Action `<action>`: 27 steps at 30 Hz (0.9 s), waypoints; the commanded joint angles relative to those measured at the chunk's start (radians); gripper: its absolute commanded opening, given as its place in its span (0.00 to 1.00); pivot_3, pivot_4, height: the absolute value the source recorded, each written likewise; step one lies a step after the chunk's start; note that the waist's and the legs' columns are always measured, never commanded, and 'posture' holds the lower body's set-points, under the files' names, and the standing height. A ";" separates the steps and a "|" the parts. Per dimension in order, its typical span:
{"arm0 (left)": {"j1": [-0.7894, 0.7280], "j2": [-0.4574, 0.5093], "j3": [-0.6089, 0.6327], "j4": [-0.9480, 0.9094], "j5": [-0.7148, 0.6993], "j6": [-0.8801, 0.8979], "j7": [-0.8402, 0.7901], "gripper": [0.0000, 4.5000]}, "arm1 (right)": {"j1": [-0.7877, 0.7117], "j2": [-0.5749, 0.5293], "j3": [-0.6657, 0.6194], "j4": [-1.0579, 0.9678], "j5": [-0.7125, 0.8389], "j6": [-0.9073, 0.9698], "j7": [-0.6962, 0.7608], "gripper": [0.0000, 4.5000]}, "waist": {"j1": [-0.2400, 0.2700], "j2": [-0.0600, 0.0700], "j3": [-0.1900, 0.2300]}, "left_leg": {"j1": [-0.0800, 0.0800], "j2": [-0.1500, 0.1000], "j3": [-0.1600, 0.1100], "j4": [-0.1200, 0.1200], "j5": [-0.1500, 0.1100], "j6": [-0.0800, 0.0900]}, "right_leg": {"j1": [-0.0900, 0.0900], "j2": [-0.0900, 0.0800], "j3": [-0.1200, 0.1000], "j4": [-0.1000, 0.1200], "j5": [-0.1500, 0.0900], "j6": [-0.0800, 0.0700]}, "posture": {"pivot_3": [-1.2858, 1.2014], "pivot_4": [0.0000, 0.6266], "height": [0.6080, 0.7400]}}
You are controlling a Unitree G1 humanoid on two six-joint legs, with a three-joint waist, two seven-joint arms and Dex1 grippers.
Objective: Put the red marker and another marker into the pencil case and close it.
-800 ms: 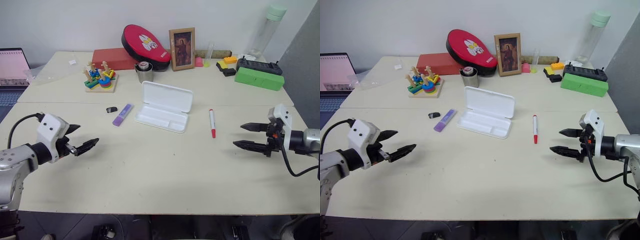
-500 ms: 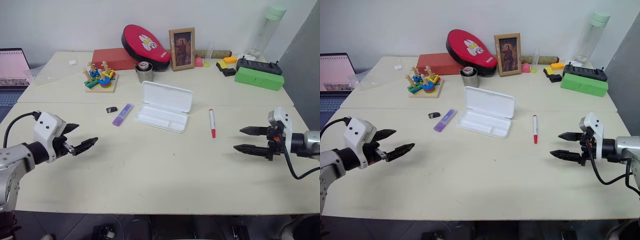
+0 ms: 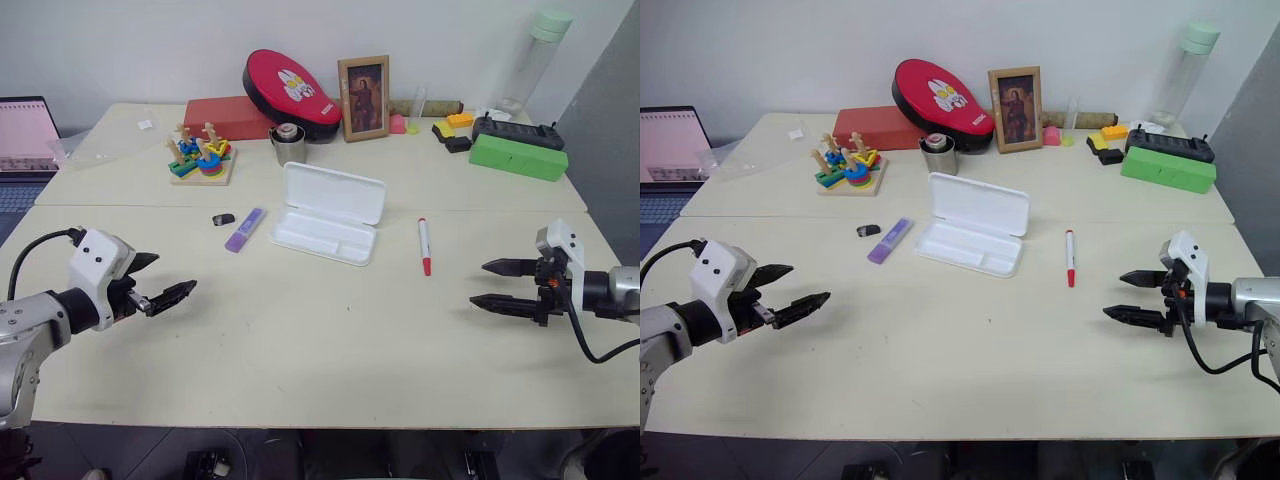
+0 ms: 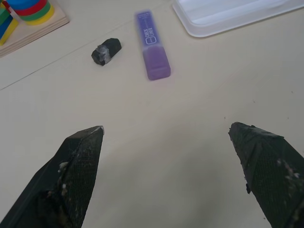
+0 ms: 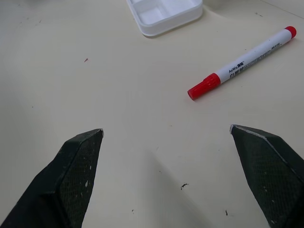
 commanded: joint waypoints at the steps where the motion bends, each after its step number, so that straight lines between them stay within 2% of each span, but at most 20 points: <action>1: 0.003 0.009 0.031 -0.025 0.005 -0.008 0.005 1.00 | -0.017 -0.011 -0.010 -0.002 -0.004 -0.014 0.012 1.00 | 0.000 0.000 0.000 | 0.000 0.000 0.000 0.000 0.000 0.000 | 0.000 0.000 0.000 0.000 0.000 0.000 | 0.52 0.24 1.00; 8: 0.008 0.002 0.024 -0.047 -0.011 0.005 -0.003 1.00 | -0.047 0.009 0.000 -0.040 0.023 0.014 0.012 1.00 | -0.001 0.000 0.000 | 0.000 0.000 0.000 0.000 0.000 0.000 | 0.000 0.000 0.000 0.000 0.000 0.000 | 0.52 0.24 1.00; 11: -0.010 -0.047 -0.048 -0.174 -0.048 0.038 0.018 1.00 | -0.139 0.114 0.039 -0.124 0.074 0.074 -0.060 1.00 | -0.003 0.000 0.000 | 0.000 0.000 0.000 0.000 0.000 0.000 | 0.000 0.000 0.000 0.000 0.000 0.000 | 0.52 0.24 1.00; 14: -0.036 -0.101 -0.088 -0.255 -0.079 0.070 0.045 1.00 | -0.230 0.210 0.112 -0.153 0.054 0.107 -0.123 1.00 | -0.003 0.000 0.000 | 0.000 0.000 0.000 0.001 0.000 0.000 | 0.000 0.000 0.000 0.001 0.000 0.001 | 0.52 0.24 1.00; 17: -0.063 -0.143 -0.155 -0.287 -0.080 0.082 0.060 1.00 | -0.334 0.322 0.220 -0.100 -0.023 0.079 -0.180 1.00 | -0.002 0.000 0.000 | 0.000 0.000 0.000 0.001 0.000 0.000 | 0.000 0.000 0.000 0.001 0.003 -0.003 | 0.52 0.24 1.00; 22: -0.101 -0.166 -0.230 -0.299 -0.067 0.077 0.057 1.00 | -0.435 0.447 0.329 0.007 -0.108 0.062 -0.234 1.00 | 0.000 0.000 0.000 | 0.000 0.000 0.000 0.001 0.000 0.000 | 0.000 0.000 0.000 0.001 0.003 -0.004 | 0.52 0.24 1.00; 24: -0.148 -0.187 -0.266 -0.287 -0.057 0.065 0.066 1.00 | -0.486 0.508 0.418 0.105 -0.198 0.020 -0.258 1.00 | -0.001 0.000 0.000 | 0.000 0.000 0.000 0.001 0.000 0.000 | 0.000 0.000 0.000 0.001 0.003 -0.004 | 0.52 0.24 1.00; 27: -0.206 -0.218 -0.299 -0.286 -0.048 0.063 0.084 1.00 | -0.550 0.578 0.474 0.226 -0.279 0.005 -0.299 1.00 | -0.002 0.000 0.000 | 0.000 0.000 -0.001 0.001 0.000 0.000 | 0.000 0.000 -0.001 0.002 0.003 -0.003 | 0.52 0.24 1.00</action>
